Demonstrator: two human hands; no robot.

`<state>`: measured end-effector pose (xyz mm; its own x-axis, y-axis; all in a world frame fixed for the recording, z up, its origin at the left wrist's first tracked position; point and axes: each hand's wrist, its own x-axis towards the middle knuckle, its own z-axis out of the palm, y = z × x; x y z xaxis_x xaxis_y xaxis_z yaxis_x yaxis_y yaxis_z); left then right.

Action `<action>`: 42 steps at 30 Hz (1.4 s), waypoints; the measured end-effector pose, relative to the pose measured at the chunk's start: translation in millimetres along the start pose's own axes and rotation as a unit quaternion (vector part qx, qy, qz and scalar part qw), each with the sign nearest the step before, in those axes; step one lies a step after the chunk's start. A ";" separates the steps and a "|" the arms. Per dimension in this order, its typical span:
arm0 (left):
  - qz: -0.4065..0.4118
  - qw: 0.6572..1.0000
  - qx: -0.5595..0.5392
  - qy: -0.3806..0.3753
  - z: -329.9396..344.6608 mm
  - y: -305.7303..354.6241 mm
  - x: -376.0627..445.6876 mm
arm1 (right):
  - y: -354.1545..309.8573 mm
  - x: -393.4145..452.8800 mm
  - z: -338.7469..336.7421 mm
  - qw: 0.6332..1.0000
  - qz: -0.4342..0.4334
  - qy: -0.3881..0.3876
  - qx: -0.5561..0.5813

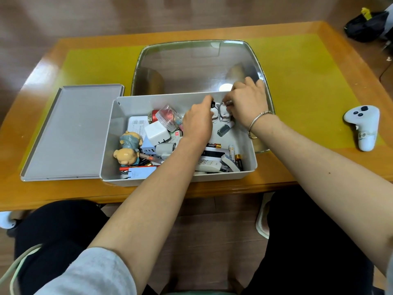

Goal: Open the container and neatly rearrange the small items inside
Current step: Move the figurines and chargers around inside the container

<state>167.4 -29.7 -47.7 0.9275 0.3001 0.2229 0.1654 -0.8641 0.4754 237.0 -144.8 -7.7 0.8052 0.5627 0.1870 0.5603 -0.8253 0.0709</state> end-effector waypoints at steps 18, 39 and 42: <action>0.012 0.999 0.031 -0.001 1.0 0.6 -0.5 | -0.4 -3.3 2.2 1.000 -0.005 -0.002 -0.021; 0.163 0.944 0.151 -0.243 -7.2 25.7 -38.1 | 17.6 -17.6 -2.7 0.997 -0.011 0.010 0.077; 0.163 0.935 0.179 -0.261 -1.6 25.0 -41.2 | 16.3 -17.9 -1.9 0.997 -0.005 0.011 0.082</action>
<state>132.8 -63.1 -43.6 0.9698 -0.1596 -0.1843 -0.1391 -0.9831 0.1193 231.4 -168.5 -8.0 0.7961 0.5683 0.2080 0.5938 -0.7998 -0.0878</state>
